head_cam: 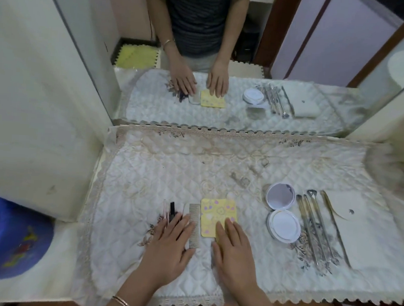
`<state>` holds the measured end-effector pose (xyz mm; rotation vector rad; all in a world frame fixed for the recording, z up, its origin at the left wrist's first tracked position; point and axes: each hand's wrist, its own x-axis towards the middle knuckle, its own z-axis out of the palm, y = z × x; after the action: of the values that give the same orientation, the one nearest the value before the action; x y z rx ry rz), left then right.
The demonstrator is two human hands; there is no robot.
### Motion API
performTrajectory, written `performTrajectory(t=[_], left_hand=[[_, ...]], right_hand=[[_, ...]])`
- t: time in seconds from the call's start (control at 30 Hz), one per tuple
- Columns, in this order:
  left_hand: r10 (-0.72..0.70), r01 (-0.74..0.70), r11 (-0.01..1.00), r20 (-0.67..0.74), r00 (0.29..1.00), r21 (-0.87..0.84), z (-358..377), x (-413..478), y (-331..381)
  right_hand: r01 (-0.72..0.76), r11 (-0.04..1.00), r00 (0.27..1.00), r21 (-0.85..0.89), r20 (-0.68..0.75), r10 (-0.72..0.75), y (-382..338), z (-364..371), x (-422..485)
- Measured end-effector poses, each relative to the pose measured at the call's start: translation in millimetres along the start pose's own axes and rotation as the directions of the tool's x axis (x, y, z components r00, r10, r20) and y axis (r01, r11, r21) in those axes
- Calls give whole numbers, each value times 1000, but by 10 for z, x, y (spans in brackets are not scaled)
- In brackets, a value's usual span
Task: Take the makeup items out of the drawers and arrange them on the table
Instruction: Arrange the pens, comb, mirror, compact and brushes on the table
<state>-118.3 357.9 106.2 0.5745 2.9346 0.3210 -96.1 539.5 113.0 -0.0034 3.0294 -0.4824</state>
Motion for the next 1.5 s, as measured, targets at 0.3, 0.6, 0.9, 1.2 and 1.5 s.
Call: performTrajectory(t=[0.3,0.6,0.9,1.2,1.5], left_hand=[[23,-23,1000,-42,999,16,0,33,45],[87,-87,995,5,996,40,86,193,612],[-78,77,995,8,997,62,271,192,845],[1,0,1000,41,999,-13,197,203,783],[16,-11,996,66,998,-86,175,210,786]], right_hand=[[57,986,993,157,-107,-40,136,-113,-26],[-343,901,936,265,11,353,971,-742,220],[-204,922,978,330,37,203,925,-637,161],[-163,938,986,307,40,159,710,-461,177],[-141,942,990,306,69,125,639,-494,133]])
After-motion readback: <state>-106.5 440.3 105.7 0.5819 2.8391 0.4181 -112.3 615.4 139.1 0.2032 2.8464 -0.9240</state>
